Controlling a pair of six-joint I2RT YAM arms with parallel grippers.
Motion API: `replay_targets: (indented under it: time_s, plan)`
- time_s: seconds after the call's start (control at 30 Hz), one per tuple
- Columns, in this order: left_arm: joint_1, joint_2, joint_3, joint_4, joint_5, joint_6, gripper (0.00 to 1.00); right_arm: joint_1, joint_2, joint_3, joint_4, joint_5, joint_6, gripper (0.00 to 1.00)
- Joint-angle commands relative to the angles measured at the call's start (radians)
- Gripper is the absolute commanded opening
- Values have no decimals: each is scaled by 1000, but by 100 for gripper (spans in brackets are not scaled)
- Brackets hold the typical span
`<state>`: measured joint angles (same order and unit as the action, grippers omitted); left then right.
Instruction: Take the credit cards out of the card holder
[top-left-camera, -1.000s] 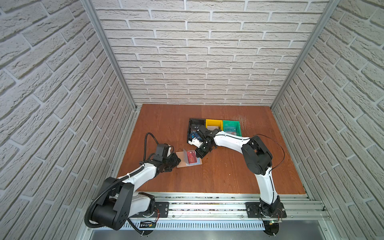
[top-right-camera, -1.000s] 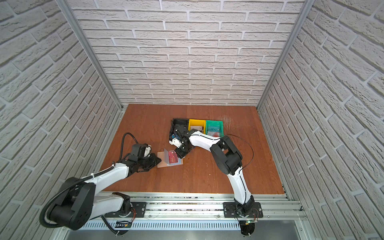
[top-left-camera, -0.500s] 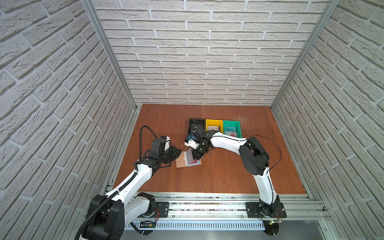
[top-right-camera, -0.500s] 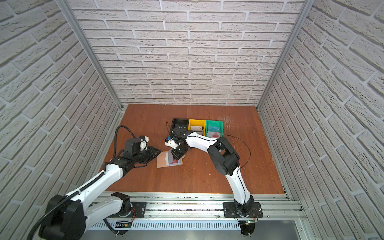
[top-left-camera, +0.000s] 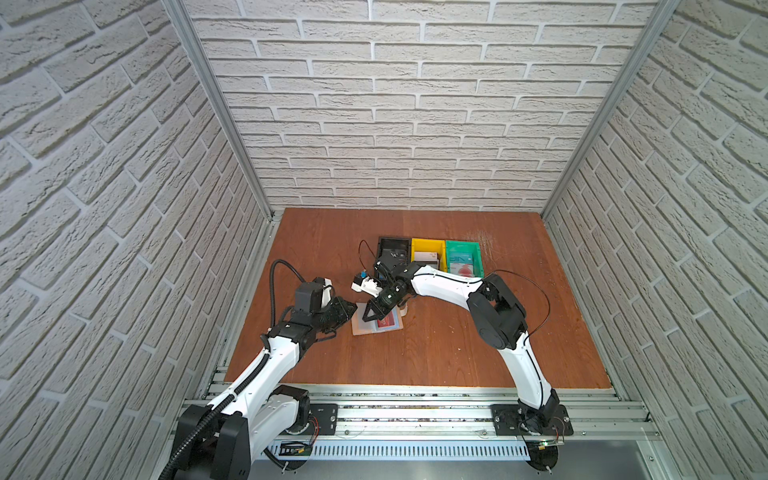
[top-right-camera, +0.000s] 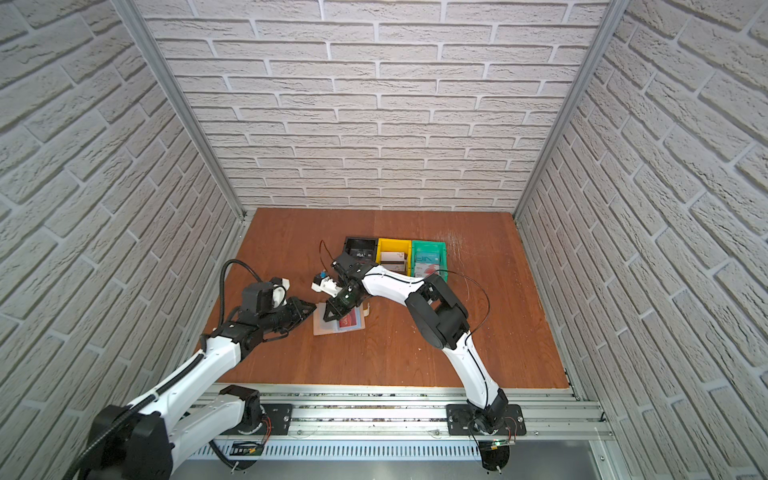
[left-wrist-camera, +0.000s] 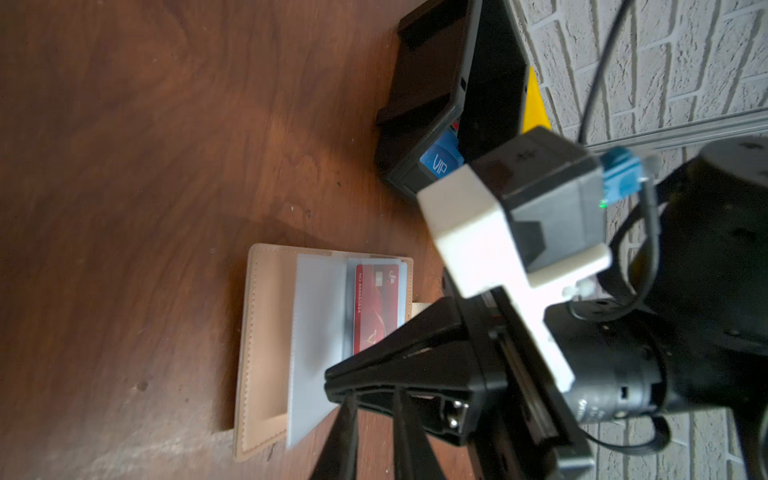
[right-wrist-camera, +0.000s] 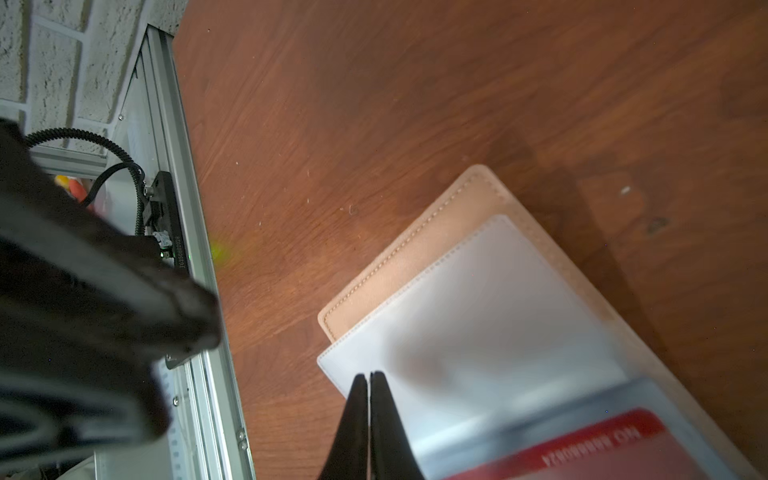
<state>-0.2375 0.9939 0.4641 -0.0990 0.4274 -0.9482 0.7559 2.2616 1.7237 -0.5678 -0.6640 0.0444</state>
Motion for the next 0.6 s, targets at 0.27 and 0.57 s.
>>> replay_targets:
  time_s: [0.27,0.57]
  plan:
    - [-17,198,-97,321,51,-57,19,-31,-116,-64,-54,96,-26,7]
    - [-48,315,-74,407,54,-56,19,-93,-201,-148,-109,220,-50,7]
